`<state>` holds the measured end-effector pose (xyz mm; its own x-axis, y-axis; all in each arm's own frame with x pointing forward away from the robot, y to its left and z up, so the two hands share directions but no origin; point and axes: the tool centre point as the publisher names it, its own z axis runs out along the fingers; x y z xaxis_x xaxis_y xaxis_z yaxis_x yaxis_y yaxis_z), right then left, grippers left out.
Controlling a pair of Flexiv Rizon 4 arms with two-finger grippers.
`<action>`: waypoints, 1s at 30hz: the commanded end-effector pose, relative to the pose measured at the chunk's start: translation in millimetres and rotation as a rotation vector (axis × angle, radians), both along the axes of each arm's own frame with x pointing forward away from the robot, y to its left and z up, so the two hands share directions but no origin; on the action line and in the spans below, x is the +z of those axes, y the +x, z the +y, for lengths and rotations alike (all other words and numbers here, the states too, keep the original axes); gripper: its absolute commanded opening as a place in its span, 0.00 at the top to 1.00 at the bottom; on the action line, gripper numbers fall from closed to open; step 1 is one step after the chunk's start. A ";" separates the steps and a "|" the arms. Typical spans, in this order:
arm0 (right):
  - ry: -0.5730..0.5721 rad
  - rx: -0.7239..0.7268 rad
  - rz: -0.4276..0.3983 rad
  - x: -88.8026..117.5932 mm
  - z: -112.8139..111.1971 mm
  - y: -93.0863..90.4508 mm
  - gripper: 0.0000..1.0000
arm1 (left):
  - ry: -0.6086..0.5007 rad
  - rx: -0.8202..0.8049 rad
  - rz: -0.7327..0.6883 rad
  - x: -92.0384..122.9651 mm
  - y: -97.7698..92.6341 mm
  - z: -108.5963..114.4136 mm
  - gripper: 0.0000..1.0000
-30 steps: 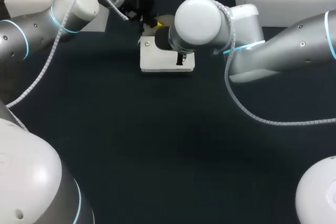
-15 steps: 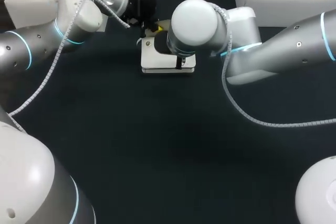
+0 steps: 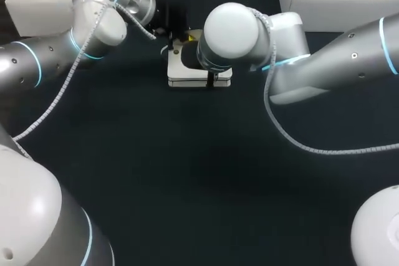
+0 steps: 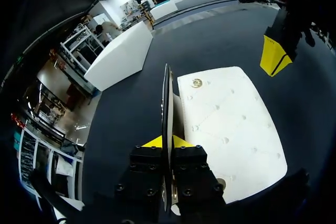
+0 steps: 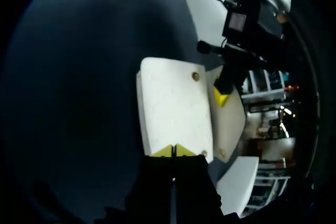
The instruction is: Pick up the bag, open it, inspect its contents, close it, and place it on the opposite side
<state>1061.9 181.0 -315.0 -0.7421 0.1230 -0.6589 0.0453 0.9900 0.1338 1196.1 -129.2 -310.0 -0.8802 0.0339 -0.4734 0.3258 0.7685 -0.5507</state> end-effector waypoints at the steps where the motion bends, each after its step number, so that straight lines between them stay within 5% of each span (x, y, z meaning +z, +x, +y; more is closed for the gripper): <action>1: 0.021 0.005 -0.028 -9.0 -6.6 -9.2 1.00 | -0.015 -0.023 -0.009 -9.9 5.0 -0.8 1.00; 7: 0.023 0.011 -0.038 -13.0 -11.1 -17.2 0.98 | -0.008 -0.055 -0.026 -15.7 2.0 -2.1 1.00; 10: 0.002 0.023 -0.041 -16.0 -11.5 -19.8 0.64 | -0.007 -0.065 -0.028 -18.3 2.0 -1.9 1.00; 13: -0.007 0.029 -0.041 -21.1 -13.6 -20.9 0.58 | -0.011 -0.074 -0.025 -19.6 1.2 -1.2 1.00; 30: -0.050 0.090 -0.052 -45.6 -14.2 -3.4 0.57 | -0.008 -0.111 -0.004 -24.2 -4.3 0.1 1.00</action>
